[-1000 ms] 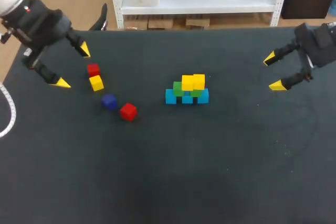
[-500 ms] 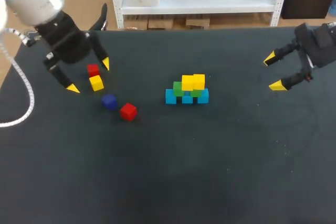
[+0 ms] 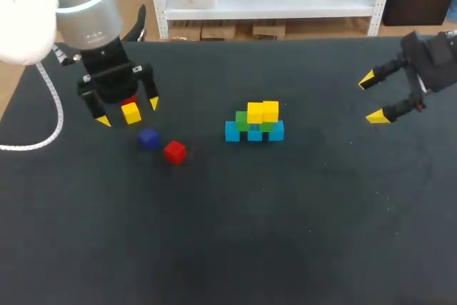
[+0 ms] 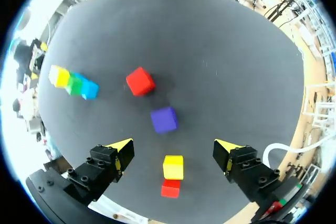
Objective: Place the blue cubes, place green cubes on the blue cubes, place the yellow cubes on the green cubes, then place the red cubes on the yellow cubes, and place purple cube on the red cubes.
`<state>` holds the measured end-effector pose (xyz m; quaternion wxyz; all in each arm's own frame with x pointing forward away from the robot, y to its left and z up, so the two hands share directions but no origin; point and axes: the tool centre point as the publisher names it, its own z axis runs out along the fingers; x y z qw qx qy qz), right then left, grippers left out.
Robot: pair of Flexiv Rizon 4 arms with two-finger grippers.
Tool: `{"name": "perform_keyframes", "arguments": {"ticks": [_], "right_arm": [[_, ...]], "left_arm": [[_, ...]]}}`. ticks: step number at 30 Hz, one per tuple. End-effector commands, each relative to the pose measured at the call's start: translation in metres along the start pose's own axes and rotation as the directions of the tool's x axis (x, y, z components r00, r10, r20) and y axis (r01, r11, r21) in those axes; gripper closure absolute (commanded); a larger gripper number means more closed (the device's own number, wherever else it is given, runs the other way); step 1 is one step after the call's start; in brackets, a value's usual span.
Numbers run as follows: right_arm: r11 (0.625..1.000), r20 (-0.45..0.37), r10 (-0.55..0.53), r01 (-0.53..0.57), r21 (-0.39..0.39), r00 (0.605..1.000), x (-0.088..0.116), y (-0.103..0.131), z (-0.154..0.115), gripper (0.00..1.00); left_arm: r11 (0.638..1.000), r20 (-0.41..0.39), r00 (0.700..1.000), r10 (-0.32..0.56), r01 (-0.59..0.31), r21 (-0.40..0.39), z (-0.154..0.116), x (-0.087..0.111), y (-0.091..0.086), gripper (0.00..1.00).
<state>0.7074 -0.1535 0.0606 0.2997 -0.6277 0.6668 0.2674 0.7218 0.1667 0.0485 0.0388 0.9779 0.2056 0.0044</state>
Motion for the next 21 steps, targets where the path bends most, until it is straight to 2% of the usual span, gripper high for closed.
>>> {"name": "perform_keyframes", "arguments": {"ticks": [1,6,13,21], "right_arm": [[1.000,0.002,-0.001,0.001,0.000,1.000,0.001,0.000,0.000,0.00],[1.000,0.002,-0.001,0.001,0.000,1.000,0.001,0.000,0.000,0.00],[1.000,0.002,-0.001,0.001,0.000,1.000,0.001,0.000,0.000,0.00],[1.000,0.002,-0.001,0.001,0.000,1.000,0.001,0.000,0.000,0.00]], "left_arm": [[0.991,0.011,0.999,-0.050,0.049,0.127,0.008,0.017,0.010,0.00],[0.986,0.007,0.996,-0.094,0.092,0.141,0.014,0.023,0.010,0.00],[0.987,0.004,0.999,-0.052,0.051,0.154,0.023,0.028,0.008,0.00],[0.985,0.002,0.997,-0.077,0.076,0.153,0.033,0.042,0.004,0.00]]}}
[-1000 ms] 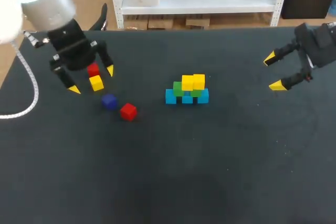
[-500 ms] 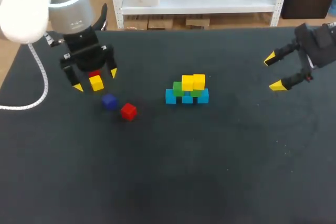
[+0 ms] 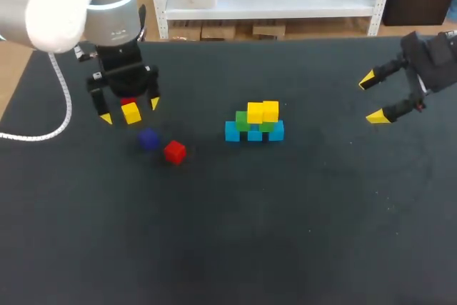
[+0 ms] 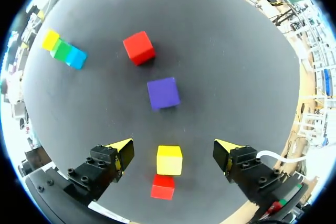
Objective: Place the blue cubes, place green cubes on the blue cubes, place the yellow cubes on the green cubes, then place the red cubes on the yellow cubes, and place purple cube on the red cubes.
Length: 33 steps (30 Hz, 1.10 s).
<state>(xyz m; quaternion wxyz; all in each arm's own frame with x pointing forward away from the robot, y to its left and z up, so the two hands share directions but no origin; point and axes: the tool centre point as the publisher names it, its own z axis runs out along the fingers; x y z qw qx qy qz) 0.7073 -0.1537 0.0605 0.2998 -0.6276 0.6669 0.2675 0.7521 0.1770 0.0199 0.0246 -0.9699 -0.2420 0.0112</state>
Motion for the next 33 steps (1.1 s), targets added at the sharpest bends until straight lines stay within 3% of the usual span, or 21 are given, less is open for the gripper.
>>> {"name": "perform_keyframes", "arguments": {"ticks": [1,12,13,20,21,22,25,33], "right_arm": [[1.000,0.002,-0.001,0.001,0.000,1.000,0.000,0.000,0.000,0.00],[1.000,0.002,-0.001,0.001,0.000,1.000,0.000,0.000,0.000,0.00],[1.000,0.002,-0.001,0.001,0.000,1.000,0.000,0.000,0.000,0.00],[1.000,0.002,-0.001,0.001,0.000,1.000,0.000,0.000,0.000,0.00],[1.000,0.002,-0.001,0.001,0.000,1.000,0.000,0.000,0.000,0.00],[1.000,0.002,-0.001,0.001,0.000,1.000,0.000,0.000,0.000,0.00],[1.000,0.002,-0.001,0.001,0.000,1.000,0.000,0.000,0.000,0.00],[1.000,0.002,-0.001,0.001,0.000,1.000,0.000,0.000,0.000,0.00]], "left_arm": [[1.000,0.004,1.000,-0.004,0.004,0.022,0.005,0.011,0.005,0.00],[1.000,-0.003,1.000,-0.028,0.028,0.006,0.009,0.027,0.004,0.00],[1.000,-0.002,1.000,-0.029,0.029,0.003,0.010,0.028,0.004,0.08],[0.999,-0.001,0.999,-0.032,0.032,-0.014,0.012,0.030,0.005,0.15],[0.999,-0.001,0.999,-0.034,0.033,-0.016,0.012,0.030,0.005,0.20],[0.999,0.000,0.999,-0.034,0.034,-0.018,0.013,0.031,0.005,0.32],[0.999,0.001,0.999,-0.034,0.034,-0.021,0.015,0.030,0.006,0.45],[0.999,0.006,0.999,-0.040,0.040,-0.029,0.022,0.027,0.005,0.52]]}}
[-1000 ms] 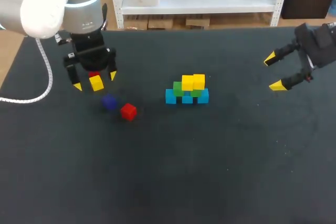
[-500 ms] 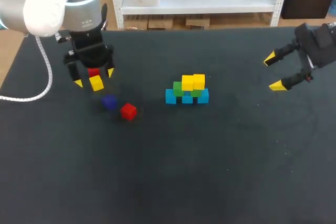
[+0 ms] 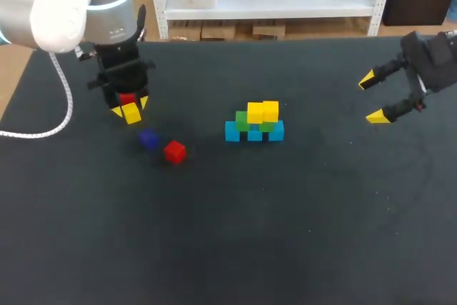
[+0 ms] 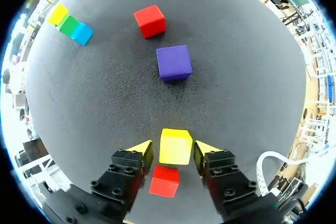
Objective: Place the blue cubes, place green cubes on the blue cubes, place the yellow cubes on the green cubes, then place the red cubes on the yellow cubes, and place purple cube on the red cubes.
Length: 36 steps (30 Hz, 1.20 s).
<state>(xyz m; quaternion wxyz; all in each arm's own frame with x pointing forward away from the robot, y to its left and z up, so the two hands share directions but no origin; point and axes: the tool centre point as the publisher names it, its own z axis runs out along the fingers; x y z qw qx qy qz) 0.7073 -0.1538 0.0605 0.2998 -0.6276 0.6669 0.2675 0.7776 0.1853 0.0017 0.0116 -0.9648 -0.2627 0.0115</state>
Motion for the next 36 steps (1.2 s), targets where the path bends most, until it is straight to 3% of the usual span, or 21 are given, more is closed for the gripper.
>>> {"name": "perform_keyframes", "arguments": {"ticks": [1,5,6,9,15,22,25,28,36], "right_arm": [[1.000,0.002,-0.001,0.001,0.000,1.000,0.000,0.000,0.000,0.00],[1.000,0.002,-0.001,0.001,0.000,1.000,0.000,0.000,0.000,0.00],[1.000,0.002,-0.001,0.001,0.000,1.000,0.000,0.000,0.000,0.00],[1.000,0.002,-0.001,0.001,0.000,1.000,0.000,0.000,0.000,0.00],[1.000,0.002,-0.001,0.001,0.000,1.000,0.000,0.000,0.000,0.00],[1.000,0.002,-0.001,0.001,0.000,1.000,0.000,0.000,0.000,0.00],[1.000,0.002,-0.001,0.001,0.000,1.000,0.000,0.000,0.000,0.00],[1.000,0.002,-0.001,0.001,0.000,1.000,0.000,0.000,0.000,0.00],[1.000,0.002,-0.001,0.001,0.000,1.000,0.000,0.000,0.000,0.00]], "left_arm": [[1.000,-0.003,1.000,-0.001,0.001,-0.005,0.005,0.001,-0.001,0.53],[1.000,-0.002,1.000,-0.016,0.016,-0.013,0.006,0.002,-0.002,0.58],[1.000,-0.003,1.000,-0.020,0.020,-0.017,0.007,0.003,-0.002,0.63],[0.999,-0.006,0.999,-0.034,0.034,-0.028,0.006,0.004,-0.003,1.00],[0.997,-0.007,0.998,-0.059,0.059,-0.041,-0.005,-0.001,-0.006,1.00],[0.971,0.026,0.974,-0.225,0.227,-0.075,-0.042,-0.019,-0.003,1.00],[0.932,0.051,0.936,-0.348,0.351,-0.088,-0.060,-0.028,0.002,1.00],[0.862,0.073,0.867,-0.494,0.499,-0.093,-0.075,-0.036,0.007,1.00],[0.716,0.040,0.723,-0.690,0.690,-0.104,-0.103,-0.069,0.023,1.00]]}}
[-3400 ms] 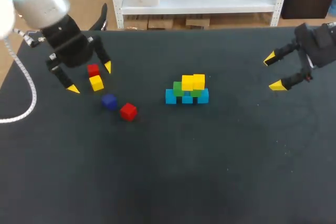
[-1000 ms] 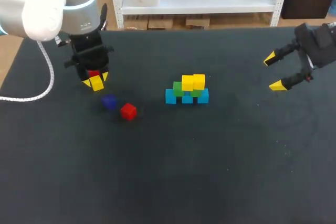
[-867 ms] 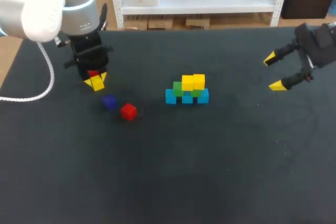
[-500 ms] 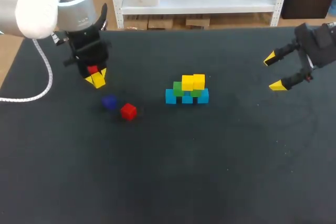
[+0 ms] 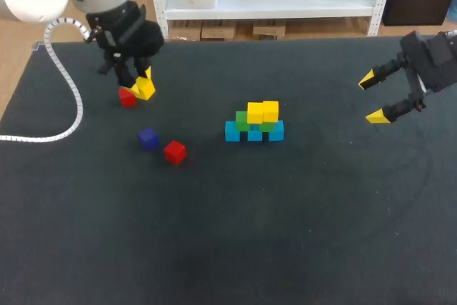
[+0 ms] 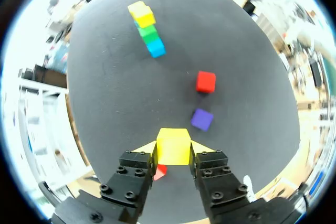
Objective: Place the blue cubes, place green cubes on the blue cubes, place the yellow cubes on the green cubes, then place the red cubes on the yellow cubes, and place purple cube on the red cubes.
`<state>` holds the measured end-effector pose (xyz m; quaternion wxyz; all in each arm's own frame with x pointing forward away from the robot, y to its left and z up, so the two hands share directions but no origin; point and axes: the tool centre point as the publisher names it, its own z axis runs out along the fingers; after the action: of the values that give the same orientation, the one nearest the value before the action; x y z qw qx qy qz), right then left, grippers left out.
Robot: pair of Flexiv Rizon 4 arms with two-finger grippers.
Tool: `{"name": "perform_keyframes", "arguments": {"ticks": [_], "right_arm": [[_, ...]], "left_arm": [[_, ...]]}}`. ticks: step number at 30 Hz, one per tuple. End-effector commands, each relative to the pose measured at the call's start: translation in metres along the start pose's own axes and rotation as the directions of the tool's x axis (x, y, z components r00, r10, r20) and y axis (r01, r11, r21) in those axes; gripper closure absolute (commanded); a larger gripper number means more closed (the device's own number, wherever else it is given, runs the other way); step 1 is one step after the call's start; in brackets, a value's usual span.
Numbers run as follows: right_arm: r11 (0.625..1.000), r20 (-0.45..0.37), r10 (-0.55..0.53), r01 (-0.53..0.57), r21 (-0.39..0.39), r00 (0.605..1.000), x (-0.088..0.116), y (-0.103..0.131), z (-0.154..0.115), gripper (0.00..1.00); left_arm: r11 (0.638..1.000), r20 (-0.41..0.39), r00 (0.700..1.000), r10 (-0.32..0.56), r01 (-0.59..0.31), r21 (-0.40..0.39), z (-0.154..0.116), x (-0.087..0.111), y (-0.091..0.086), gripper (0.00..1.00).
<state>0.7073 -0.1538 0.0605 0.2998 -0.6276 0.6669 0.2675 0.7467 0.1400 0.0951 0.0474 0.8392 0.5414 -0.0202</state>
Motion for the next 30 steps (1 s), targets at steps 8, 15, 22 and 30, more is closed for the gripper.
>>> {"name": "perform_keyframes", "arguments": {"ticks": [8,15,22,30], "right_arm": [[1.000,0.002,-0.001,0.001,0.000,1.000,0.000,0.000,0.000,0.00],[1.000,0.002,-0.001,0.001,0.000,1.000,0.000,0.000,0.000,0.00],[1.000,0.002,-0.001,0.001,0.000,1.000,0.000,0.000,0.000,0.00],[1.000,0.002,-0.001,0.001,0.000,1.000,0.000,0.000,0.000,0.00]], "left_arm": [[0.966,-0.115,0.960,-0.257,0.257,-0.015,-0.019,-0.053,-0.009,1.00],[0.955,-0.106,0.949,-0.296,0.295,-0.025,-0.025,-0.084,-0.004,1.00],[0.947,-0.100,0.942,-0.322,0.320,-0.038,-0.025,-0.114,-0.002,1.00],[0.939,-0.103,0.933,-0.344,0.342,-0.041,-0.019,-0.140,0.008,1.00]]}}
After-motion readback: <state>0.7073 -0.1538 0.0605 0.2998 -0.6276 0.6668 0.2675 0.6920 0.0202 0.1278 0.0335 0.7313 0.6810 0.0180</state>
